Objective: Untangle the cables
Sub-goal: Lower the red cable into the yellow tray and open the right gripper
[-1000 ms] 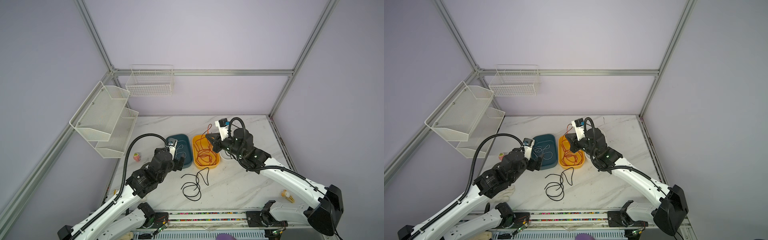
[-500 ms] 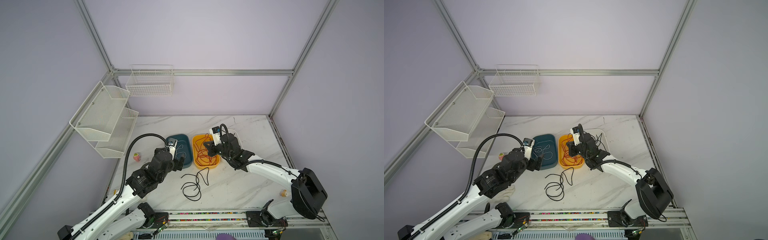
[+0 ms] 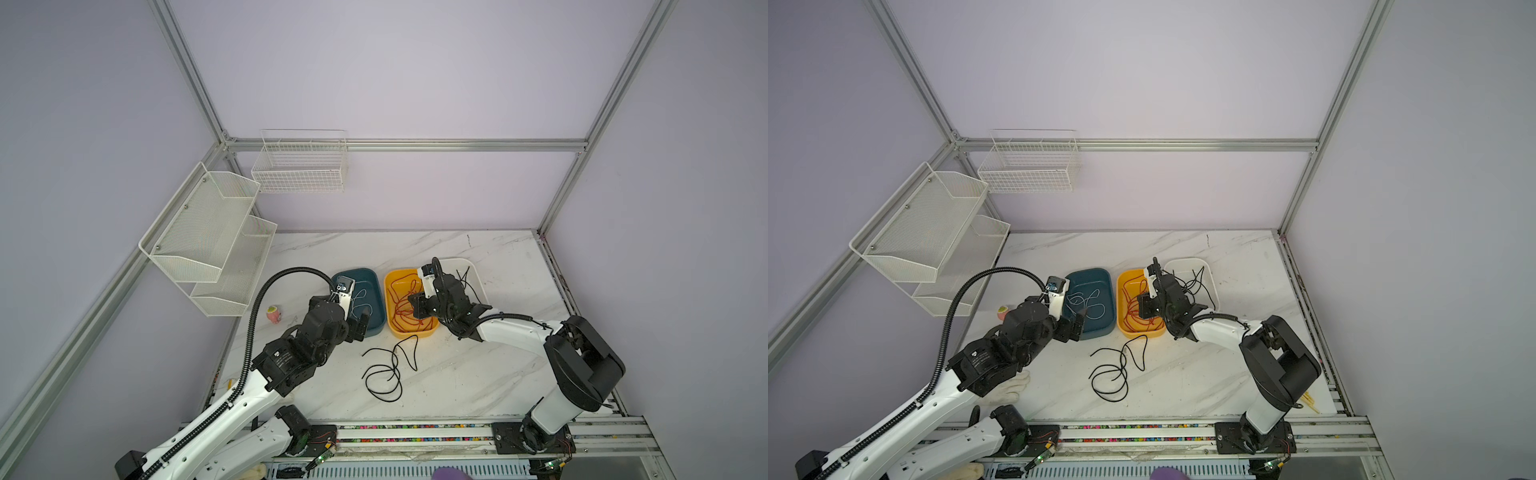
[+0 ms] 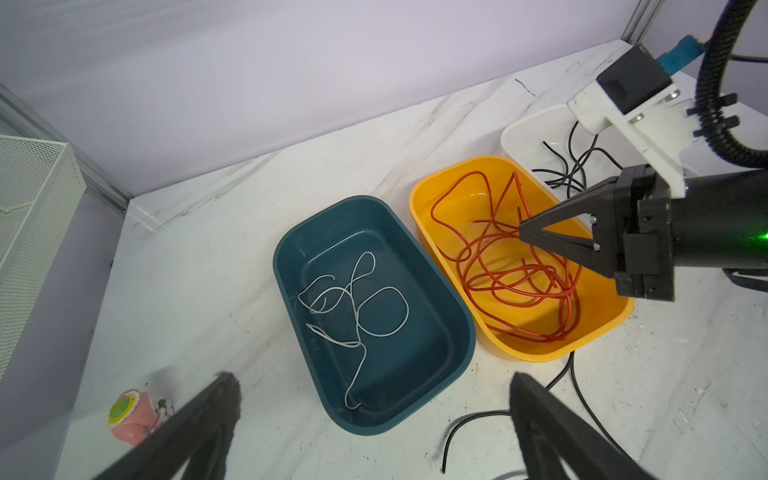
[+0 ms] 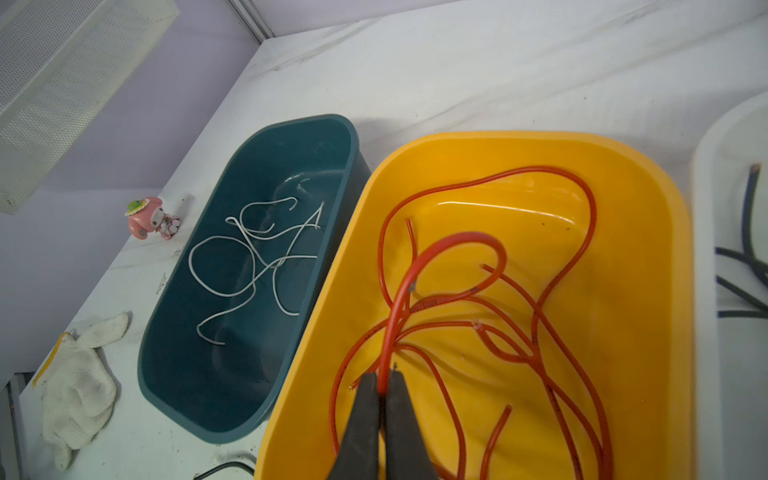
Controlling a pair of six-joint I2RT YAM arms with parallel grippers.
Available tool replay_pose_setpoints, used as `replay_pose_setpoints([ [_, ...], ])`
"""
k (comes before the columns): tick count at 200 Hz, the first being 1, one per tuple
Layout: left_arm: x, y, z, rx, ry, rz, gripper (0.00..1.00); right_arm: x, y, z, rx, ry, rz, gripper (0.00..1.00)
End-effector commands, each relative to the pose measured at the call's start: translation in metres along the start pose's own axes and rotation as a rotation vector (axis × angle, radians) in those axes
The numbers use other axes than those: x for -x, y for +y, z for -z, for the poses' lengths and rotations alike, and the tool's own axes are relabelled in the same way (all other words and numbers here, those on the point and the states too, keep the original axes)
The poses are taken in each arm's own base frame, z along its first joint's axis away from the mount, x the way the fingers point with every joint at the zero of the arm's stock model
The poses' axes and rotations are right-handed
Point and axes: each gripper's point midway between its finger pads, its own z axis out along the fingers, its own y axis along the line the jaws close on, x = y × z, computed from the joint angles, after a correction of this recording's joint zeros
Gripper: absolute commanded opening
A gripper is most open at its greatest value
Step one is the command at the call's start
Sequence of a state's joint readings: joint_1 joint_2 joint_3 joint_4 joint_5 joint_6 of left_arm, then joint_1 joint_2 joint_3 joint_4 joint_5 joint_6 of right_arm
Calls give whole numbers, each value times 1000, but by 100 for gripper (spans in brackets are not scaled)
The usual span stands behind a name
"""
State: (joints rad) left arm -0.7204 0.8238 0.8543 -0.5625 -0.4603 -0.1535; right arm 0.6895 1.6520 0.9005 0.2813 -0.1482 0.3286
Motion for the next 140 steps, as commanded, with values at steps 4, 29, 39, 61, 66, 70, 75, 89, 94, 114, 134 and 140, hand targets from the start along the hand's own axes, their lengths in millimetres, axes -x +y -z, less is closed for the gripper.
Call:
replay_pose_setpoints([
  [4, -3, 0, -4, 6, -6, -6, 100, -2, -9, -6, -23, -12, -17, 0],
  [29, -3, 0, -4, 5, -6, -7, 100, -10, -15, -14, -42, 9, -18, 0],
  [39, -4, 0, -4, 5, -4, -8, 100, -14, -18, -17, -48, 19, -17, 0],
  [61, -3, 0, -4, 6, -6, -7, 100, -24, -23, -26, -61, 46, -19, 0],
  [66, -4, 0, -4, 6, -5, -7, 100, -25, -25, -27, -65, 51, -20, 0],
  [70, -3, 0, -4, 5, -6, -7, 100, -27, -26, -29, -65, 56, -21, 0],
  [75, -3, 0, -4, 5, -6, -7, 100, -29, -26, -31, -66, 61, -21, 0],
  [89, -4, 0, -5, 5, -4, -7, 100, -33, -29, -36, -68, 77, -21, 0],
  [94, -4, 0, -5, 3, -2, -8, 100, -35, -30, -38, -69, 83, -23, 0],
  [114, -4, -1, -5, 3, -2, -10, 100, -36, -31, -43, -69, 91, -29, 0],
  [134, -4, 0, -4, 4, -4, -8, 100, -28, -25, -40, -56, 77, -37, 0],
  [140, -4, 0, -5, 5, -3, -9, 100, -25, -22, -38, -45, 72, -34, 0],
])
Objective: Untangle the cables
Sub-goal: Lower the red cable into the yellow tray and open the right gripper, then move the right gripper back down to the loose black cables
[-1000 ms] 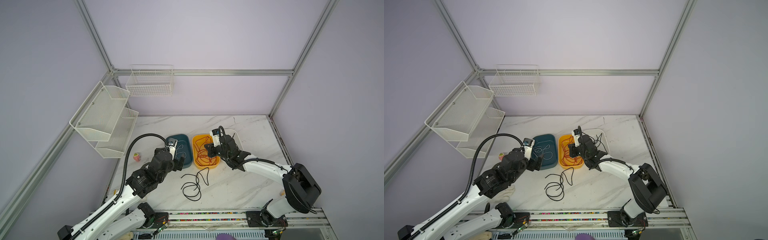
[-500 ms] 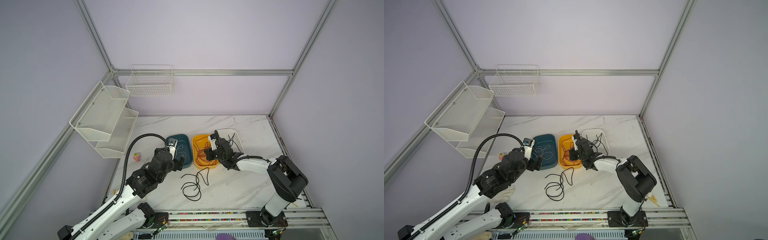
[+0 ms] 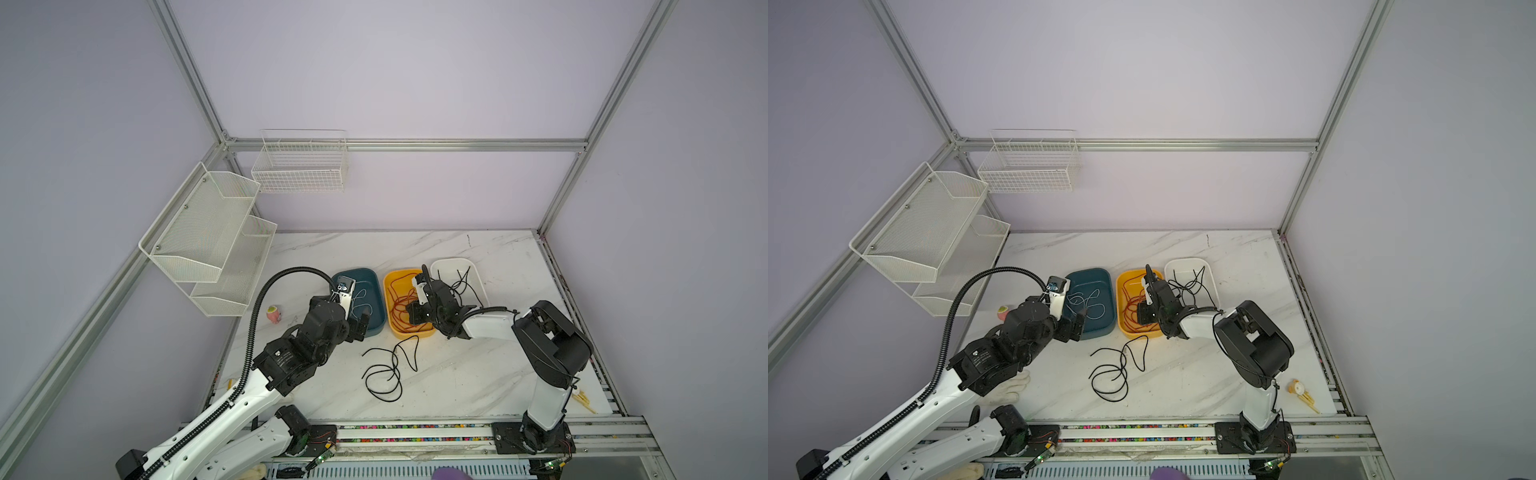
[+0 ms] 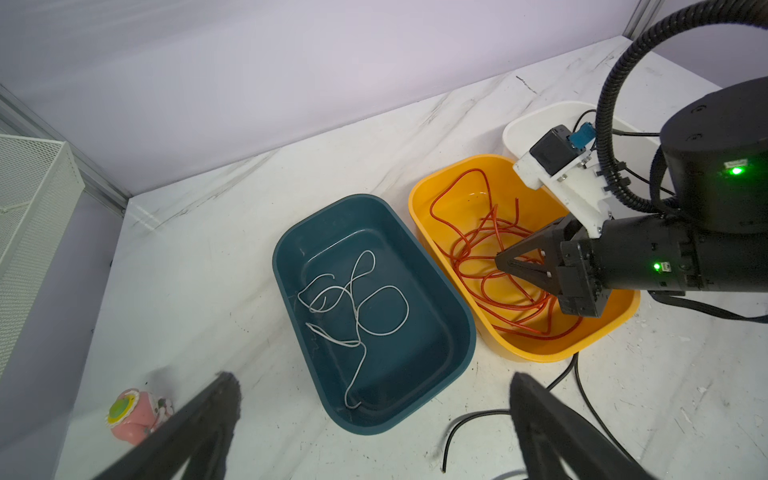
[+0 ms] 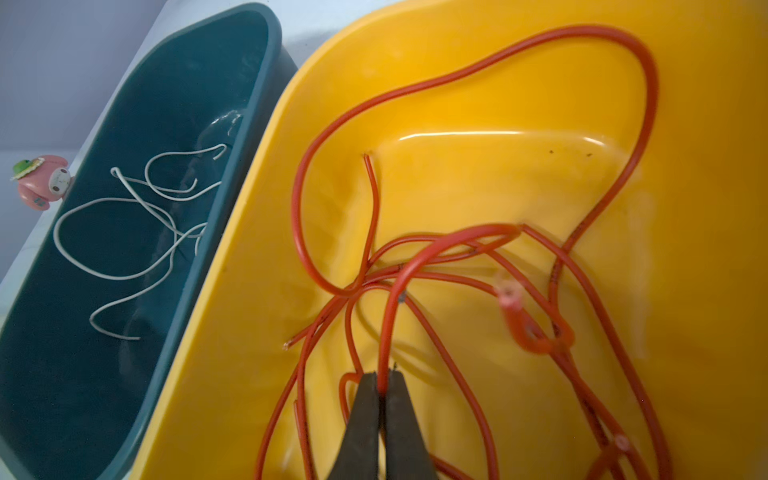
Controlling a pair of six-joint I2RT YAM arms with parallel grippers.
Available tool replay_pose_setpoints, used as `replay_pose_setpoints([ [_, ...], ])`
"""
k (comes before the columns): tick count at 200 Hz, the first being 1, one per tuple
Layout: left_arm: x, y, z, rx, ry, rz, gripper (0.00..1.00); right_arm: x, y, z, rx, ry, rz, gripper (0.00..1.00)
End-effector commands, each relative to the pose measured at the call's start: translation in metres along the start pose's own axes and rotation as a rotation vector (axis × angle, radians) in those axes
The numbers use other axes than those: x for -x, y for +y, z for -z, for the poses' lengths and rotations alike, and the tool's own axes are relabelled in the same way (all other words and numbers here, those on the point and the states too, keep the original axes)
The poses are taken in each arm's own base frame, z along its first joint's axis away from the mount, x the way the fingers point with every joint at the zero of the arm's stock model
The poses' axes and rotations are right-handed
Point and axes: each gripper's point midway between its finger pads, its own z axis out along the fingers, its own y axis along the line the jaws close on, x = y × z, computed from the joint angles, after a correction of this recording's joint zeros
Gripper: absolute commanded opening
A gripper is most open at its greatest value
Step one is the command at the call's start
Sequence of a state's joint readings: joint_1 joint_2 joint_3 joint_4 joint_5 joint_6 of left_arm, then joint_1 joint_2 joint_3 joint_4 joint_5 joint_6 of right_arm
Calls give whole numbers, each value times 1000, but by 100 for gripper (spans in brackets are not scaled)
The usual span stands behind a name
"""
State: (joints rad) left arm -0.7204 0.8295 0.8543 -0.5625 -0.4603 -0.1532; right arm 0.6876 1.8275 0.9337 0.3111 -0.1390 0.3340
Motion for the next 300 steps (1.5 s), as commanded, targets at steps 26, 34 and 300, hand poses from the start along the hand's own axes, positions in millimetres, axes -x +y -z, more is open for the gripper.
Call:
replay_pose_setpoints([
  [26, -2, 0, -3, 2, -11, -4, 100, 28, 13, 13, 29, -43, -3, 3],
  [34, -3, 0, -3, 0, -10, -5, 100, 31, 14, 16, 28, -40, 2, 9],
  [300, -20, -30, -14, -117, 209, 12, 100, -47, 100, 166, 269, -29, 179, 68],
])
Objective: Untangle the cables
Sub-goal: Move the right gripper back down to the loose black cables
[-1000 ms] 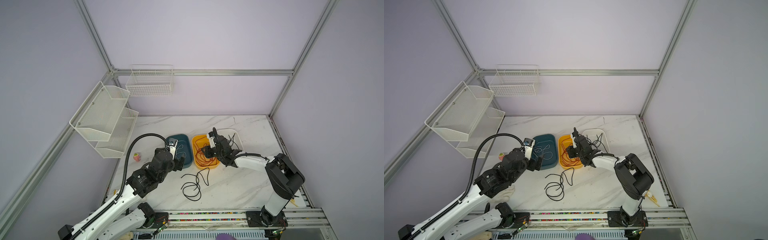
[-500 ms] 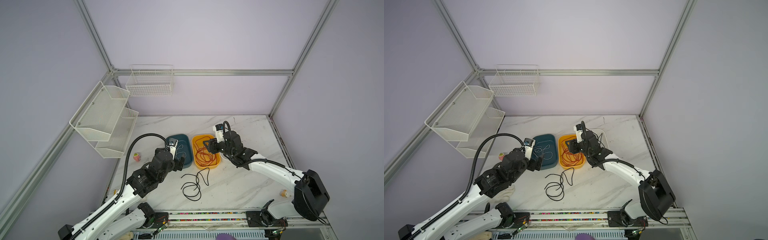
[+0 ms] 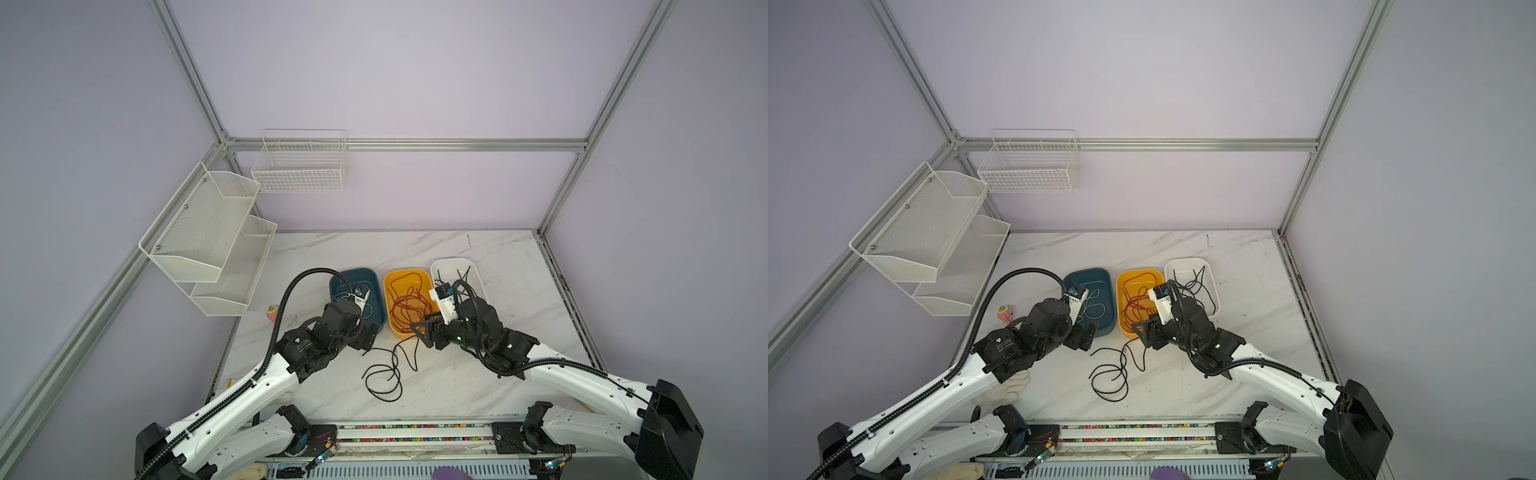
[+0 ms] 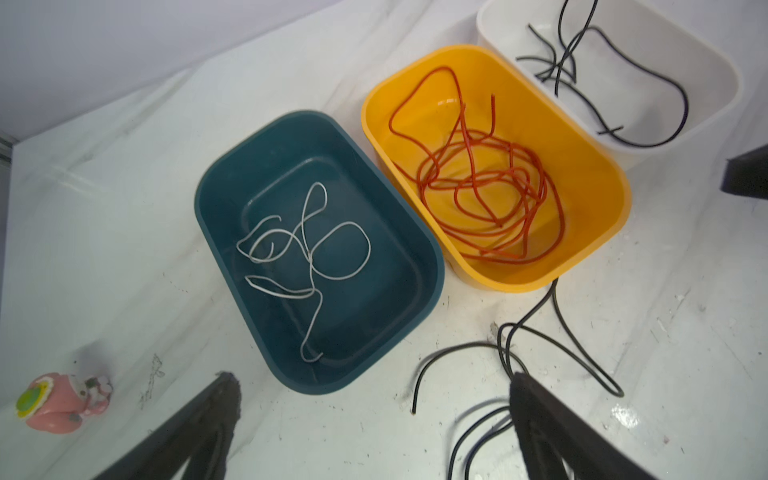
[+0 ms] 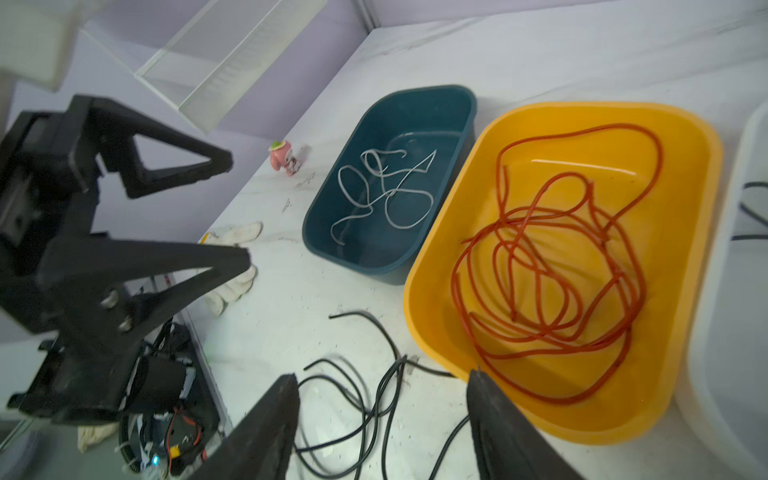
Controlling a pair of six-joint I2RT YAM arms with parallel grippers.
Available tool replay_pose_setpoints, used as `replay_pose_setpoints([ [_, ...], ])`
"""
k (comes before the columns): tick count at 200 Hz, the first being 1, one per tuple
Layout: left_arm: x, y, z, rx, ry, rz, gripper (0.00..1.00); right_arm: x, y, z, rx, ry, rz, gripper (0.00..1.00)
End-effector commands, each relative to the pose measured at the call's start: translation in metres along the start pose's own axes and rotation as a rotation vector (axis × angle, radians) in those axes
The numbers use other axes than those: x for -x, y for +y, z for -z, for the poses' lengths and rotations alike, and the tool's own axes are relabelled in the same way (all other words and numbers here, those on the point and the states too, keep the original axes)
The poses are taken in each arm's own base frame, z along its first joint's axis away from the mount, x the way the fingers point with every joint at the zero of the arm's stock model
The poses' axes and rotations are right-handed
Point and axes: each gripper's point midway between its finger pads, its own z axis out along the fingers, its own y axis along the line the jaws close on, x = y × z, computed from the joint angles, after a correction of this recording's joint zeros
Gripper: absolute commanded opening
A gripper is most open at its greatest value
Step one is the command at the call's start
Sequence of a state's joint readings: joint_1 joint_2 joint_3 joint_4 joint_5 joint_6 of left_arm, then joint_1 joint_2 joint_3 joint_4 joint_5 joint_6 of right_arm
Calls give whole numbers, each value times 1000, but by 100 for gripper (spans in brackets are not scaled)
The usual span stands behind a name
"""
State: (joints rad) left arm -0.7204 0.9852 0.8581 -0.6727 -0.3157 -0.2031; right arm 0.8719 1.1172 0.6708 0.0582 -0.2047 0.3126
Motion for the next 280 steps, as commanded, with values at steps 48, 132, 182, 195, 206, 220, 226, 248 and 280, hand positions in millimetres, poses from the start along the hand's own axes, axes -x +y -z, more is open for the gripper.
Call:
replay_pose_setpoints([
  [48, 26, 5, 18, 8, -24, 63, 100, -65, 13, -16, -28, 128, 31, 69],
  [132, 12, 3, 4, 24, 33, 42, 100, -99, -15, -47, -201, 203, 60, 64],
  [182, 10, 2, 1, 21, 48, 30, 100, -106, -19, -56, -209, 213, 59, 42],
  [195, 9, 1, -1, 21, 52, 26, 100, -108, -20, -58, -210, 217, 58, 38],
  [206, 9, 1, 0, 21, 51, 26, 100, -109, -19, -60, -206, 222, 55, 35],
  [220, 8, 1, -1, 19, 54, 24, 100, -110, -18, -62, -198, 227, 52, 31],
  [226, 8, 1, -1, 18, 56, 23, 100, -110, -18, -63, -198, 227, 51, 30],
  [248, 8, 1, -1, 18, 55, 22, 100, -110, -19, -64, -203, 227, 52, 22],
  [280, 7, -1, -2, 13, 59, 23, 100, -104, -19, -60, -218, 215, 56, 13],
])
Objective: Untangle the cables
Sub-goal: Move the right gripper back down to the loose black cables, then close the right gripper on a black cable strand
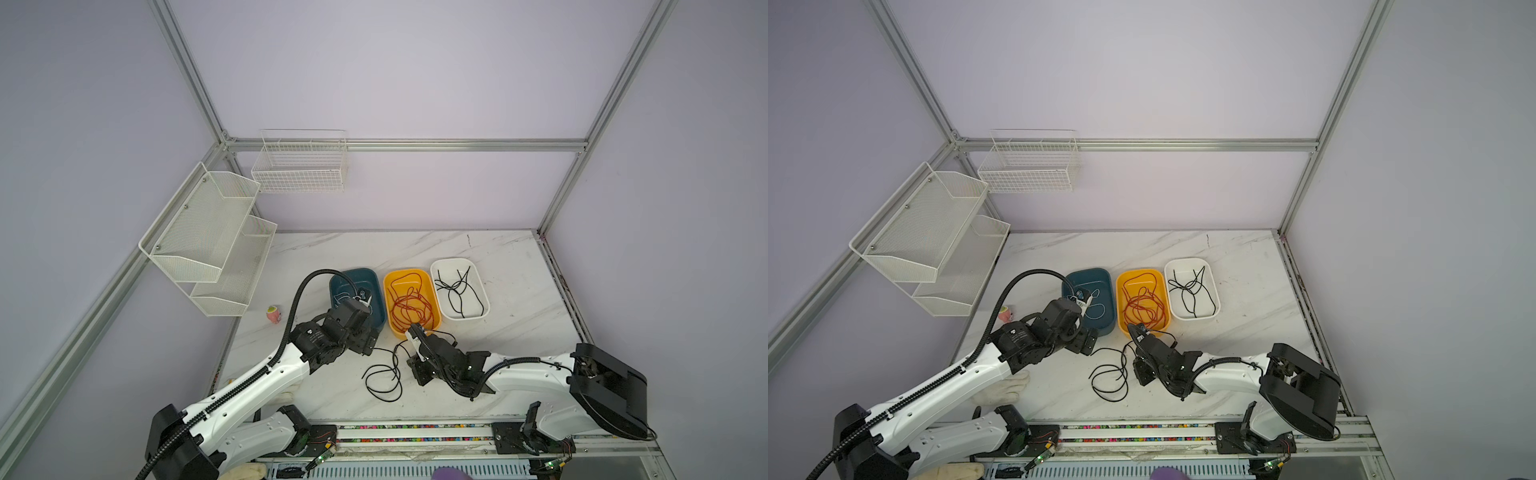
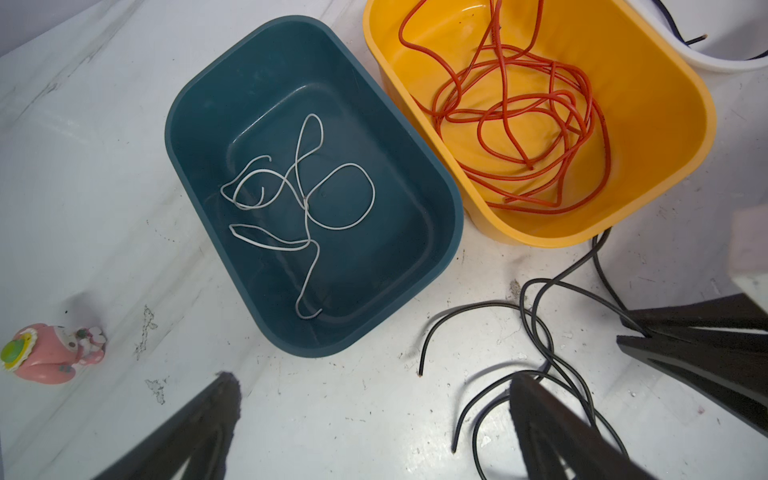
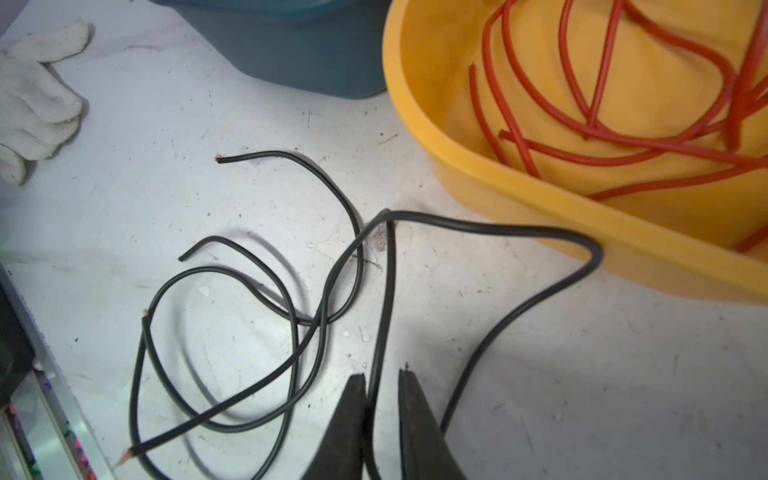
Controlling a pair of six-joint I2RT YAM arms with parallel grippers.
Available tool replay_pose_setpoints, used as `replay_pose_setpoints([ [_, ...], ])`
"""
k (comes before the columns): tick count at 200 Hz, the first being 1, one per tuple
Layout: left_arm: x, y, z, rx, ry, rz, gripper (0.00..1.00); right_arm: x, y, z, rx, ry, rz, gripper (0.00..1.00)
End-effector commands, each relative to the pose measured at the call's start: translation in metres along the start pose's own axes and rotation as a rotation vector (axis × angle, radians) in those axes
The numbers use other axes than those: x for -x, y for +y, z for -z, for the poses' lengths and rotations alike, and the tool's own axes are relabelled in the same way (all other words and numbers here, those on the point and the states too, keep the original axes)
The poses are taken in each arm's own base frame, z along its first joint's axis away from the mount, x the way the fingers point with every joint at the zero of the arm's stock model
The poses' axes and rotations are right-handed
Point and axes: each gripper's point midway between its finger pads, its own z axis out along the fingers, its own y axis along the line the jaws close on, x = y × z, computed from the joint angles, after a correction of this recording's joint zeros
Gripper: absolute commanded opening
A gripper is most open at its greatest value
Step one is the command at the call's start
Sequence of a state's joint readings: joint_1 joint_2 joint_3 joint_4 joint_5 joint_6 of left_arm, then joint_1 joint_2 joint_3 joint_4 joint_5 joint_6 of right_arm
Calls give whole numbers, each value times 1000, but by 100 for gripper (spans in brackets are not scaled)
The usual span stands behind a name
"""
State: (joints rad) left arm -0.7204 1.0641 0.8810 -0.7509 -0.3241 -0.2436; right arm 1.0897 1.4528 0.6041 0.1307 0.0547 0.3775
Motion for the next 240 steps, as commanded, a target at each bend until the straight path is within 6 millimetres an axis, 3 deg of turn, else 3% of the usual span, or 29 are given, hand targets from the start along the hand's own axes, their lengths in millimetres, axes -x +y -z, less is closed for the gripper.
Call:
replay_pose_setpoints([
  [1, 26, -1, 14, -20, -64, 24, 100, 17, 5, 6, -2, -47, -5, 13],
  [62, 26, -3, 14, -30, -61, 22, 100, 38, 7, 36, -3, -112, -2, 0],
  [185, 26, -7, 13, -52, -54, 24, 100, 81, 28, 108, 118, -272, -11, 0],
  [240, 25, -8, 12, -55, -48, 19, 100, 113, 20, 154, 81, -417, -37, 0],
])
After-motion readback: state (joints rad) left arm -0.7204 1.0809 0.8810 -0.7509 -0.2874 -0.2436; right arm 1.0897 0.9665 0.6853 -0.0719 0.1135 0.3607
